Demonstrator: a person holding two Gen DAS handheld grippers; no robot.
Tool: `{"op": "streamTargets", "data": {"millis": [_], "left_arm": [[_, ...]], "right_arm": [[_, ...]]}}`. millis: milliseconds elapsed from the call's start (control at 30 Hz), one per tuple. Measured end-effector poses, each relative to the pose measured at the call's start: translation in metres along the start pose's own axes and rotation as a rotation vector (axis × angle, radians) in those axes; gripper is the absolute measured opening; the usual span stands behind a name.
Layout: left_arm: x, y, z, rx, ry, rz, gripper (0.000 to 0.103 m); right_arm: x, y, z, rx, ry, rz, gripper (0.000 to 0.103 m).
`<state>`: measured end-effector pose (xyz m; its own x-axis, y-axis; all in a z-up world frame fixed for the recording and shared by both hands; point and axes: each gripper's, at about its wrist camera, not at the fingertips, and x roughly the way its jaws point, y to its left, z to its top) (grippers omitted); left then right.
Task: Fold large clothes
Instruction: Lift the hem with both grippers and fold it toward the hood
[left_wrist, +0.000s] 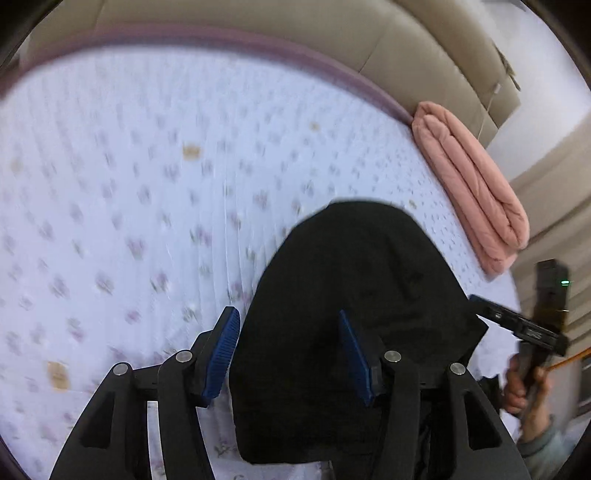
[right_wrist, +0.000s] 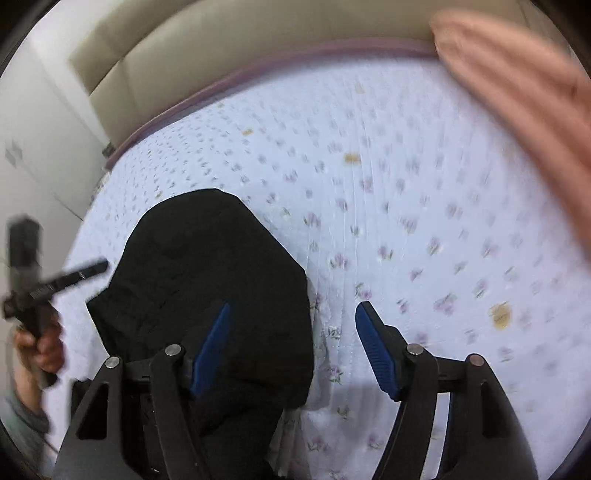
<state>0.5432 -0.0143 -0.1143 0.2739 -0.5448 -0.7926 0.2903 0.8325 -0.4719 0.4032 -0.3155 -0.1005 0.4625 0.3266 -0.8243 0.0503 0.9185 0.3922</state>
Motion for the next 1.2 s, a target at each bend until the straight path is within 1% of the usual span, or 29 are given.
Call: {"op": "streamTargets", "data": {"millis": [100, 200, 233, 267, 300, 333, 367, 400, 433, 467, 533, 667, 733, 833, 867, 933, 1000, 1067, 1100, 1133, 1167, 1200], "left_arm": [[0.015, 0.005, -0.009, -0.012, 0.036, -0.052, 0.057], [0.027, 0.007, -0.013, -0.037, 0.044, -0.081, 0.057], [0.029, 0.005, -0.013, -0.040, 0.042, -0.080, 0.057], [0.028, 0.003, -0.014, -0.031, 0.032, -0.065, 0.054], [0.025, -0.003, -0.017, 0.001, 0.012, -0.041, 0.030], [0.021, -0.009, -0.020, 0.031, -0.010, -0.028, 0.011], [0.010, -0.016, -0.025, 0.073, -0.047, -0.005, 0.011], [-0.001, -0.023, -0.029, 0.104, -0.068, 0.013, 0.010], [-0.009, -0.027, -0.031, 0.121, -0.080, 0.013, 0.010], [-0.021, -0.033, -0.035, 0.141, -0.096, 0.008, 0.010], [-0.049, -0.048, -0.044, 0.180, -0.137, 0.001, 0.009], [-0.113, -0.079, -0.075, 0.273, -0.251, -0.005, 0.009], [-0.147, -0.095, -0.098, 0.316, -0.309, -0.014, 0.009], [-0.187, -0.118, -0.136, 0.394, -0.377, -0.001, 0.009], [-0.204, -0.127, -0.156, 0.425, -0.403, 0.005, 0.009], [-0.223, -0.139, -0.186, 0.471, -0.435, 0.024, 0.009], [-0.245, -0.149, -0.226, 0.506, -0.458, 0.036, 0.009], [-0.256, -0.156, -0.263, 0.517, -0.459, 0.052, 0.009], [-0.258, -0.159, -0.284, 0.524, -0.444, 0.062, 0.009], [-0.256, -0.159, -0.300, 0.529, -0.419, 0.069, 0.009], [-0.248, -0.158, -0.316, 0.530, -0.372, 0.073, 0.009], [-0.237, -0.154, -0.333, 0.521, -0.314, 0.092, 0.009]], "right_arm": [[0.021, -0.007, 0.000, 0.027, 0.041, 0.052, 0.072], [0.042, 0.009, -0.001, 0.011, 0.088, 0.092, 0.072], [0.050, 0.012, 0.000, 0.001, 0.101, 0.102, 0.070], [0.052, 0.020, 0.000, -0.017, 0.104, 0.102, 0.060], [0.055, 0.028, 0.002, -0.037, 0.099, 0.070, 0.059], [0.053, 0.039, 0.001, -0.077, 0.087, 0.024, 0.051], [0.050, 0.045, 0.000, -0.103, 0.072, 0.008, 0.041], [0.044, 0.050, -0.003, -0.122, 0.057, -0.006, 0.036], [0.035, 0.055, -0.006, -0.138, 0.038, -0.018, 0.027], [0.026, 0.058, -0.010, -0.145, 0.020, -0.021, 0.023], [0.002, 0.069, -0.020, -0.169, -0.030, -0.025, 0.021], [-0.059, 0.101, -0.051, -0.254, -0.150, -0.061, 0.019], [-0.099, 0.112, -0.072, -0.288, -0.222, -0.082, 0.019], [-0.148, 0.130, -0.107, -0.336, -0.325, -0.100, 0.019], [-0.168, 0.136, -0.122, -0.357, -0.366, -0.111, 0.018], [-0.203, 0.148, -0.154, -0.404, -0.445, -0.134, 0.018], [-0.236, 0.158, -0.197, -0.449, -0.531, -0.169, 0.018], [-0.257, 0.159, -0.231, -0.451, -0.579, -0.189, 0.018], [-0.265, 0.158, -0.247, -0.447, -0.598, -0.207, 0.018], [-0.275, 0.156, -0.270, -0.444, -0.632, -0.239, 0.018], [-0.280, 0.152, -0.287, -0.432, -0.642, -0.260, 0.018], [-0.279, 0.147, -0.293, -0.407, -0.627, -0.275, 0.018]]}}
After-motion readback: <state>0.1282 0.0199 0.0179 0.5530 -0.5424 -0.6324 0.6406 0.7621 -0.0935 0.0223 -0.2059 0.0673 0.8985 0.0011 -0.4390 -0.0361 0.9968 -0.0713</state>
